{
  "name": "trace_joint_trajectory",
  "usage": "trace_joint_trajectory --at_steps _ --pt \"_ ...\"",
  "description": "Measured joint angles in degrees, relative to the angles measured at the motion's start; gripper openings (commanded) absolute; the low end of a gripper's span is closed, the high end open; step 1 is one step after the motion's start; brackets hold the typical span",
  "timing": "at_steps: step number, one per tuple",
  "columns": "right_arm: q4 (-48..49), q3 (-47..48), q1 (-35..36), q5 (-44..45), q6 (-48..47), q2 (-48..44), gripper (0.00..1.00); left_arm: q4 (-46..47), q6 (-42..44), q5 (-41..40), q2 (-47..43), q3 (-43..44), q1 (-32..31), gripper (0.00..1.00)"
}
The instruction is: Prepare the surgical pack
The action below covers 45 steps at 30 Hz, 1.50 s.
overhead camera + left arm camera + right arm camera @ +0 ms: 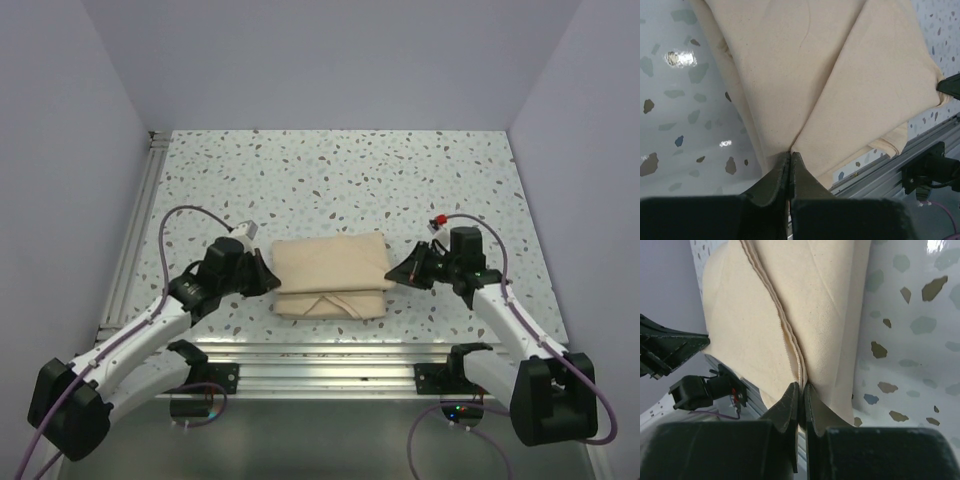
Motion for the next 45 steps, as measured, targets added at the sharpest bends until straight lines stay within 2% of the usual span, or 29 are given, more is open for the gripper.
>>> trace_joint_trajectory --at_steps 11,14,16,17,18,20,21,23,24,26,30,34,39,45 --pt "0.63 -8.2 1.01 1.88 0.35 -3.39 0.0 3.21 -5.88 -4.13 -0.48 -7.58 -4.35 0.0" --pt "1.01 -10.05 1.57 2.75 0.5 -5.79 0.06 4.46 -6.38 -5.25 0.0 -7.96 -4.68 0.0" --pt "0.9 -10.88 1.95 3.32 0.59 -7.82 0.24 4.85 -6.91 -6.1 0.24 -7.96 -4.98 0.07" --pt "0.57 -11.08 2.01 3.56 0.59 -8.83 0.36 4.81 -7.17 -6.58 0.11 -7.98 -5.16 0.1" --pt "-0.35 -11.15 2.03 4.17 0.52 -10.03 0.39 4.68 -7.21 -7.26 -0.17 -8.0 -5.42 0.23" --pt "-2.49 -11.17 2.1 5.55 0.09 -12.46 0.48 3.13 -7.34 -9.22 -1.81 -8.0 -6.08 0.39" --pt "-3.8 -11.1 2.14 6.56 -0.22 -13.75 0.58 1.86 -7.3 -10.47 -3.15 -8.0 -6.27 0.43" --pt "-7.28 -10.38 2.23 8.37 -0.83 -16.37 0.65 -1.01 -7.56 -12.96 -6.05 -8.0 -6.54 0.51" --pt "-9.07 -9.55 2.25 9.29 -1.46 -17.35 0.69 -2.19 -7.58 -13.77 -7.34 -7.96 -6.71 0.53" --pt "-12.13 -6.99 2.32 10.71 -2.69 -18.47 0.71 -4.57 -7.76 -14.99 -8.87 -7.56 -6.93 0.55" --pt "-13.7 -3.85 4.42 12.74 -3.69 -19.82 0.66 -8.96 -8.79 -17.07 -8.35 -5.46 -8.39 0.52" --pt "-15.8 -2.47 11.39 16.85 -3.61 -20.79 0.48 -13.35 -9.84 -18.16 -8.11 -1.66 -9.33 0.43" --pt "-18.14 3.13 18.75 19.91 -3.02 -17.66 0.38 -16.46 -10.21 -17.59 -4.63 4.33 -11.15 0.38" --pt "-17.99 7.63 33.97 26.49 0.42 -14.12 0.35 -21.29 -14.34 -19.52 1.97 9.11 -23.89 0.35"
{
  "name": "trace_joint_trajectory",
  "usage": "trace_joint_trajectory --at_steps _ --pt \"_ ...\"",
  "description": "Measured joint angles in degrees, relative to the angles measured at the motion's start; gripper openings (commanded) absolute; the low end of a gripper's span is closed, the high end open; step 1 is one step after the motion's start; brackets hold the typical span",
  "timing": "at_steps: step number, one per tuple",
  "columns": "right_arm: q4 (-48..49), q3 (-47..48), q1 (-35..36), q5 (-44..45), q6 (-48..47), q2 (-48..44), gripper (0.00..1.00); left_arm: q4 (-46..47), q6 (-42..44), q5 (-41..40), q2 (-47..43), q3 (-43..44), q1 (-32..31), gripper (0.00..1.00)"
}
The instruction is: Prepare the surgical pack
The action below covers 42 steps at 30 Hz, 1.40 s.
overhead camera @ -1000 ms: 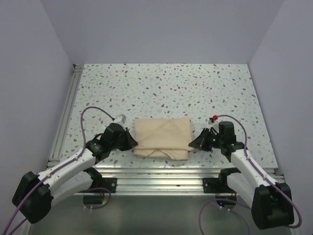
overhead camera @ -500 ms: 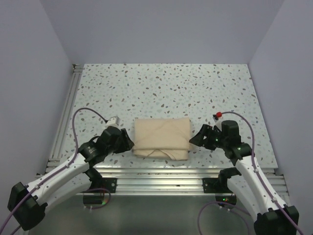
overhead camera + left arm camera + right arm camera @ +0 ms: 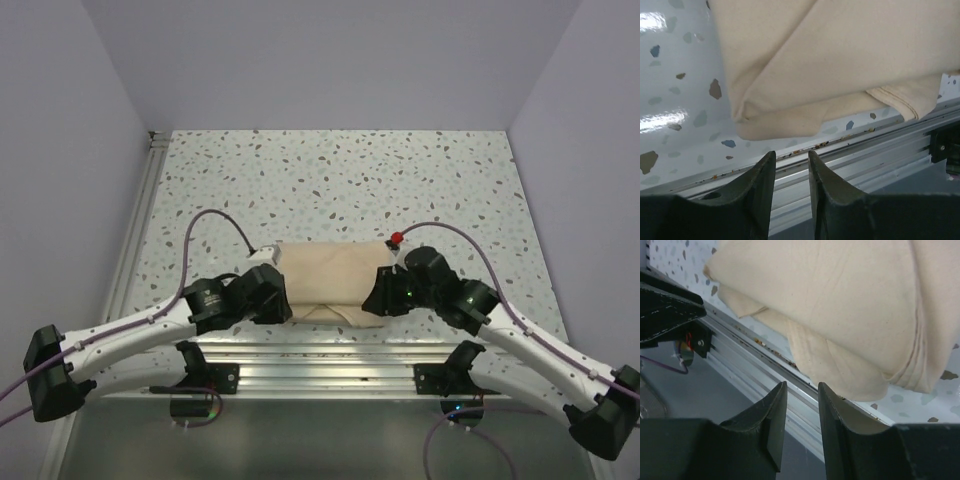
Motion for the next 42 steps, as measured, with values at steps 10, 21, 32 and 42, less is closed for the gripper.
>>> trace_joint_trajectory --at_steps 10,21,32,42 --pt "4.2 -4.07 12.24 8.39 5.81 8.37 0.28 2.01 -10.4 -3.93 6.6 -3.37 -13.29 0.26" --pt "10.64 -7.45 15.21 13.03 7.63 11.39 0.25 13.66 -11.04 -9.77 13.11 -9.6 -10.34 0.17" --pt "16.06 -3.26 15.21 12.59 2.4 14.19 0.28 30.73 -2.58 -10.21 25.59 -7.63 1.53 0.16" --pt "12.46 14.95 9.9 13.88 -8.2 18.08 0.34 45.09 4.79 -0.85 47.08 11.69 16.22 0.16"
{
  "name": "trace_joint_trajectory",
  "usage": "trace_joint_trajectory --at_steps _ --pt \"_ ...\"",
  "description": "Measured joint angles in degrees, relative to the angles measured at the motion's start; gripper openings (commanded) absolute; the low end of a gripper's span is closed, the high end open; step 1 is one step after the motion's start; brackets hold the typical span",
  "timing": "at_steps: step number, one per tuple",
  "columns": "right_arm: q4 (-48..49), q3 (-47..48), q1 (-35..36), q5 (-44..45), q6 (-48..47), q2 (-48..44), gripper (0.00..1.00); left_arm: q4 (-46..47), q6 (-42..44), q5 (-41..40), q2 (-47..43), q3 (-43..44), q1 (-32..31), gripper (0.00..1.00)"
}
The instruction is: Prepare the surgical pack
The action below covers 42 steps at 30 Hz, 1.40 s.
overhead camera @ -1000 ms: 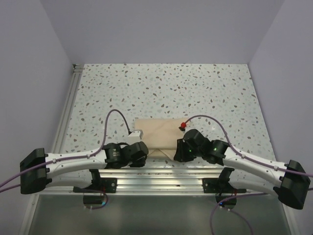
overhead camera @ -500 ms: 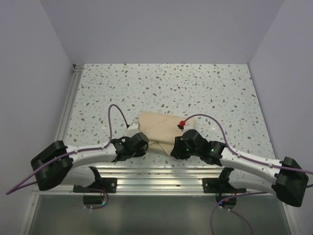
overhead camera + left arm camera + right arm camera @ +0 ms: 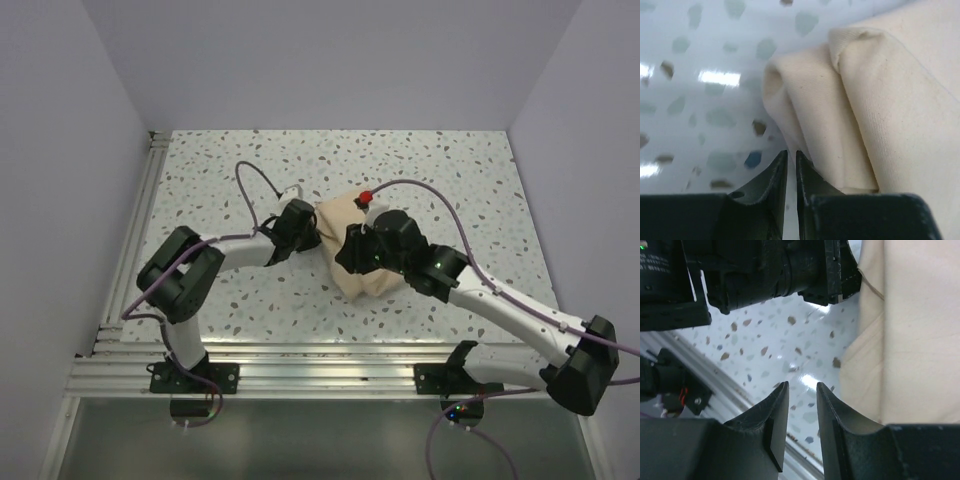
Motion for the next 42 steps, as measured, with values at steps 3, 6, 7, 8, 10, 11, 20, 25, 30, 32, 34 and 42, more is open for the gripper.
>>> trace_joint_trajectory --at_steps 3,6,7,8,10,11,20,25,30,32,34,42 --pt "-2.21 5.27 -5.62 0.07 -2.67 4.87 0.38 2.32 1.38 3.69 7.02 7.85 2.51 0.16" --pt "-5.57 11.28 -9.05 0.28 -5.18 11.28 0.49 4.24 2.05 7.67 8.72 9.62 3.98 0.18" --pt "-6.86 13.25 -9.73 0.48 -6.19 13.38 0.49 4.24 2.38 8.24 8.28 9.2 4.39 0.19" --pt "-8.81 15.47 -10.1 0.87 -7.1 15.52 0.49 4.5 2.54 8.94 7.65 8.48 4.68 0.19" --pt "-11.61 19.43 -10.32 1.9 -8.57 19.47 0.5 3.58 3.02 10.75 5.22 6.01 5.22 0.19" --pt "-13.0 21.14 -10.58 2.12 -9.09 21.31 0.5 3.21 3.26 12.22 3.93 4.76 5.55 0.18" --pt "-26.05 35.5 -12.5 3.5 -11.61 35.45 0.51 -1.01 9.29 29.31 -1.11 -0.76 10.64 0.18" --pt "-30.23 39.58 -12.46 5.31 -11.93 39.21 0.53 -0.98 10.58 38.07 -0.15 -0.76 10.69 0.17" --pt "-32.59 42.14 -12.35 6.75 -11.93 43.5 0.53 0.9 10.54 43.71 4.39 -0.74 10.71 0.17" --pt "-33.64 43.65 -12.35 7.3 -11.96 45.64 0.53 1.05 10.54 45.4 6.14 -0.76 10.73 0.17" --pt "-34.56 45.35 -12.35 7.98 -11.96 47.43 0.52 1.84 10.34 47.25 6.99 -0.76 10.91 0.17" --pt "-38.77 52.76 -12.02 11.37 -11.93 53.53 0.52 10.05 6.03 53.11 9.49 -2.34 11.58 0.17"
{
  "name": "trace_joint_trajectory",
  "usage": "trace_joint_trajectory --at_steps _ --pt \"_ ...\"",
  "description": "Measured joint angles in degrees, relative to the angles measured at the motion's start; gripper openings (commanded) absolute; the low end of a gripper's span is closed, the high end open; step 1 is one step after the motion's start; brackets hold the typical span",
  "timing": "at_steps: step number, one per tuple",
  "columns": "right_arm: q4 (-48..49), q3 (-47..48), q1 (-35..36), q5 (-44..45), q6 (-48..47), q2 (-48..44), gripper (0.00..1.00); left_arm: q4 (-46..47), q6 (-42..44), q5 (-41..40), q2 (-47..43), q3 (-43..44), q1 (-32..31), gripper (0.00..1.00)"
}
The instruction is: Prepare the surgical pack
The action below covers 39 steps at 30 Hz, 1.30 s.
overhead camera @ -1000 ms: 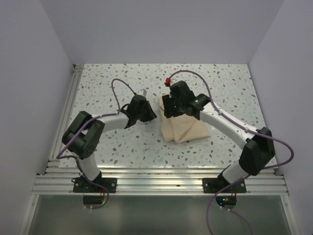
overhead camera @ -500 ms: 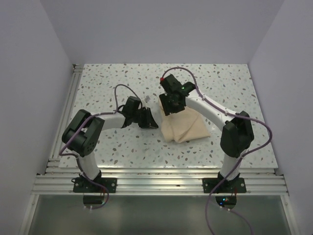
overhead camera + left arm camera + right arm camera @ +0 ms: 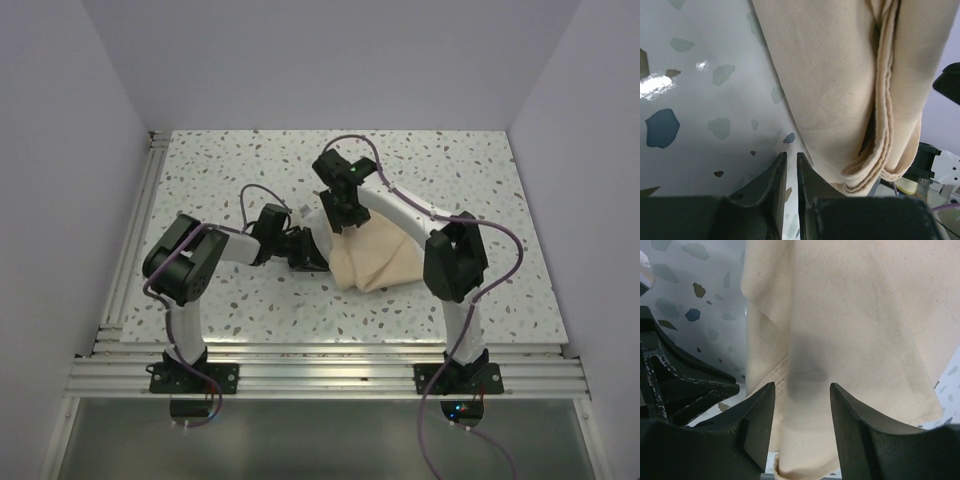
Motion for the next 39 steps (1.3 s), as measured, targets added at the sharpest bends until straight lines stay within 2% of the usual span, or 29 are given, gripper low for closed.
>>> trace_joint_trajectory --at_steps 6,9,10,11,13,14,19,24,32,39 --pt "-3.1 3.85 0.63 2.51 0.0 4.39 0.5 5.49 -4.48 4.07 3.3 -0.61 0.09 0.17" --pt "-4.2 4.28 0.81 3.04 -0.04 5.81 0.45 7.45 -6.01 5.62 4.42 -0.63 0.13 0.17" --pt "-4.52 4.33 0.81 3.32 -0.02 6.16 0.42 7.93 -6.43 6.21 4.76 -0.63 0.13 0.17" --pt "-4.85 4.44 0.81 3.58 -0.07 6.43 0.32 8.41 -6.78 6.71 5.09 -0.63 0.13 0.17" --pt "-5.29 4.52 0.81 3.96 -0.39 6.64 0.19 9.25 -7.63 7.78 5.79 -0.63 0.13 0.17" --pt "-5.46 4.52 0.81 4.0 -0.5 6.67 0.09 9.73 -7.89 8.33 6.1 -0.63 0.13 0.17" --pt "-5.4 4.48 0.79 3.85 -0.98 6.62 0.0 11.1 -9.25 10.19 7.08 -0.61 0.09 0.17" --pt "-3.19 2.49 0.5 0.76 -2.01 5.27 0.0 12.85 -10.36 11.63 7.74 -0.39 -0.57 0.17" --pt "1.4 -2.78 -2.89 -11.13 -3.74 -0.07 0.0 14.01 -11.87 15.39 11.37 2.14 -0.92 0.17" --pt "3.21 -5.18 -6.01 -21.62 -5.64 -0.85 0.0 13.09 -11.76 16.44 11.63 3.72 -0.96 0.18"
